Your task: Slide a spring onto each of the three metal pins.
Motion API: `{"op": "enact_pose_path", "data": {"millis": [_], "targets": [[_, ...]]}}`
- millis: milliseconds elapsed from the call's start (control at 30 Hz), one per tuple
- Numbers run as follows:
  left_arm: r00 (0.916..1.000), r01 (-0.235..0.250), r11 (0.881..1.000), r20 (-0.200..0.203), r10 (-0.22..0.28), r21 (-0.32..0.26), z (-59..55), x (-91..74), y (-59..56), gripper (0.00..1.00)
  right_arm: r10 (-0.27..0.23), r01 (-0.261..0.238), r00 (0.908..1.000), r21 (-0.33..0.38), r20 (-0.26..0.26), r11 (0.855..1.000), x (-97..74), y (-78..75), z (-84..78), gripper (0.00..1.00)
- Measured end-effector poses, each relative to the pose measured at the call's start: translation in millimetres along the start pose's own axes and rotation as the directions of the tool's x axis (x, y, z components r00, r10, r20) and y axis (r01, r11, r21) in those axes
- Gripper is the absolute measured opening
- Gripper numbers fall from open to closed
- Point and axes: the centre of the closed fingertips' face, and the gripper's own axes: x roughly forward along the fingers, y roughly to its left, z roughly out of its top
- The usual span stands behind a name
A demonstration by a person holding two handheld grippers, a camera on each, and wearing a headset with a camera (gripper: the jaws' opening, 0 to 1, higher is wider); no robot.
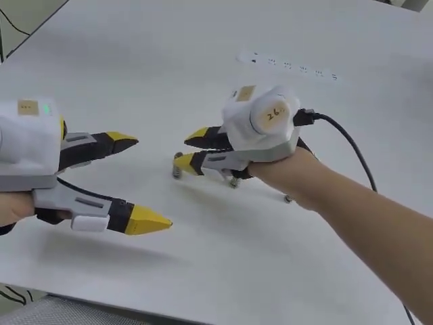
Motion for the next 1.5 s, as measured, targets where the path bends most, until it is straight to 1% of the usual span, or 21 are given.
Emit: {"op": "enact_pose_path", "data": {"millis": [167,433,500,633,767,900,1000,1100,1167,1267,1333,1367,1400,1433,1500], "targets": [[1.0000,0.004,1.000,0.002,-0.004,0.010,5.1,3.8,-0.3,0.95,-0.014,0.014,0.9996,0.017,0.026,1.000,-11.9,1.4,1.1,0.26],[0.9999,0.014,1.000,0.002,-0.014,0.024,12.2,9.8,-2.0,0.96,-0.062,0.059,0.9960,0.047,0.065,0.997,-32.7,-2.6,0.0,0.35],[0.9999,0.016,1.000,0.001,-0.016,0.026,13.3,10.9,-2.5,0.97,-0.066,0.061,0.9949,0.063,0.076,0.996,-37.8,-2.4,-0.9,0.36],[0.9998,0.018,0.999,-0.001,-0.017,0.029,15.2,11.9,-2.4,0.97,-0.085,0.078,0.9925,0.076,0.088,0.994,-47.6,-1.9,-7.6,0.40],[0.9998,0.018,0.999,-0.003,-0.018,0.032,17.2,12.9,-1.4,0.98,-0.092,0.083,0.9911,0.096,0.097,0.992,-54.9,-0.5,-14.8,0.44],[0.9998,0.022,0.999,-0.004,-0.022,0.040,20.4,13.6,-2.0,0.98,-0.109,0.096,0.9875,0.118,0.113,0.988,-65.3,-0.3,-21.3,0.46],[0.9997,0.025,0.999,-0.008,-0.025,0.045,21.9,13.8,-2.2,0.98,-0.122,0.101,0.9821,0.150,0.143,0.983,-74.4,-0.3,-22.8,0.49],[0.9997,0.025,0.998,-0.001,-0.025,0.050,25.3,13.5,-2.5,0.98,-0.154,0.127,0.9740,0.167,0.166,0.978,-86.2,-2.8,-27.7,0.54],[0.9997,0.024,0.998,0.002,-0.024,0.050,26.6,13.6,-2.2,0.98,-0.164,0.131,0.9709,0.187,0.174,0.973,-92.9,-3.4,-31.7,0.57],[0.9997,0.023,0.998,0.006,-0.024,0.054,29.2,13.6,-3.3,0.98,-0.179,0.144,0.9683,0.200,0.174,0.969,-101.4,-4.1,-37.8,0.59],[0.9996,0.024,0.998,0.014,-0.025,0.053,31.2,13.4,-4.4,0.98,-0.202,0.159,0.9606,0.219,0.191,0.963,-109.3,-5.6,-40.0,0.64],[0.9997,0.020,0.998,0.014,-0.021,0.060,31.1,13.3,-4.4,0.98,-0.226,0.175,0.9508,0.237,0.212,0.956,-115.0,-7.7,-39.5,0.66],[0.9998,0.017,0.997,0.005,-0.017,0.071,29.7,13.0,-4.1,0.98,-0.225,0.173,0.9501,0.238,0.216,0.956,-118.0,-6.6,-40.6,0.67],[0.9998,0.019,0.997,-0.005,-0.019,0.076,27.6,12.8,-5.3,0.98,-0.234,0.177,0.9465,0.246,0.223,0.953,-121.9,-6.2,-42.0,0.70],[0.9997,0.018,0.997,-0.015,-0.017,0.078,24.8,12.0,-4.7,0.98,-0.242,0.184,0.9431,0.248,0.228,0.951,-126.4,-4.7,-44.8,0.74]]}}
